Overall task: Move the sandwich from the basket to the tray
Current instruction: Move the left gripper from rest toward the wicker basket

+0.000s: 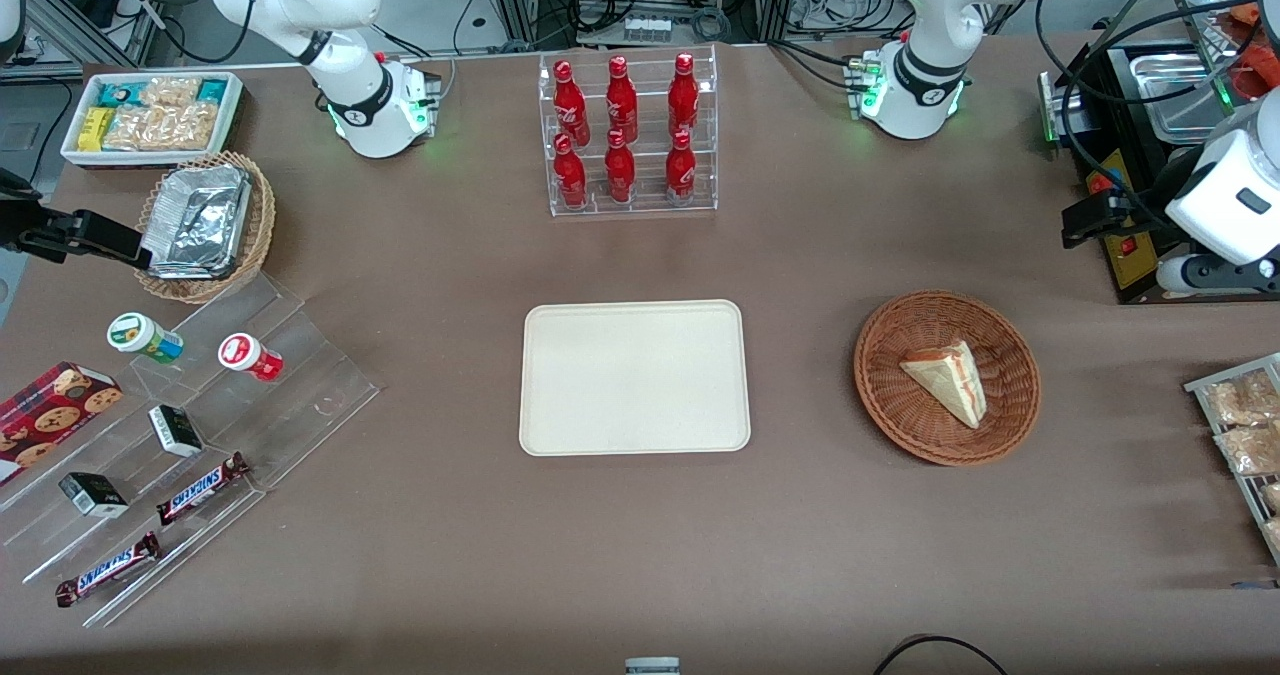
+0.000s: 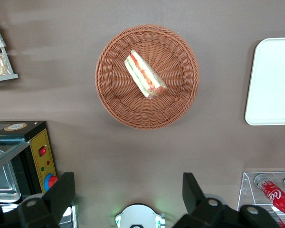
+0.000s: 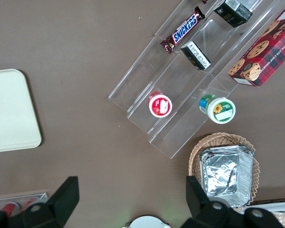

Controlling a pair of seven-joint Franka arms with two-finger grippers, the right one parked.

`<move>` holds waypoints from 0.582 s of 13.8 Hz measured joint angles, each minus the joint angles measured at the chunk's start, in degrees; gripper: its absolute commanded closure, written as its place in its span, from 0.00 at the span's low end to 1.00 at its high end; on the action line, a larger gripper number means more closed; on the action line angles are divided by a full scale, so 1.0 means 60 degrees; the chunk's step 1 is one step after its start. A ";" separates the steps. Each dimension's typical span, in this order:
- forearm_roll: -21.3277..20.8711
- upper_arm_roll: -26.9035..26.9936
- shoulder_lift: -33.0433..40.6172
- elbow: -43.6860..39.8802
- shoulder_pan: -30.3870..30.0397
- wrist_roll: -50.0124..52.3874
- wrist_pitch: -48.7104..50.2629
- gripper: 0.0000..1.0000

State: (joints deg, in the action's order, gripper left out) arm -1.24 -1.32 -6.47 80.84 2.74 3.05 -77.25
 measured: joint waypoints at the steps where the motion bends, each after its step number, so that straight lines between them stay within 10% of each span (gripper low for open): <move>1: -0.0037 0.0000 -0.0017 0.0003 -0.0002 0.0000 -0.0001 0.00; 8: -0.0624 -0.0010 -0.0298 0.0659 0.0005 0.1114 -0.0749 0.00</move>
State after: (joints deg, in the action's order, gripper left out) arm -4.99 -1.38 -8.26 84.79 2.77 9.73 -81.75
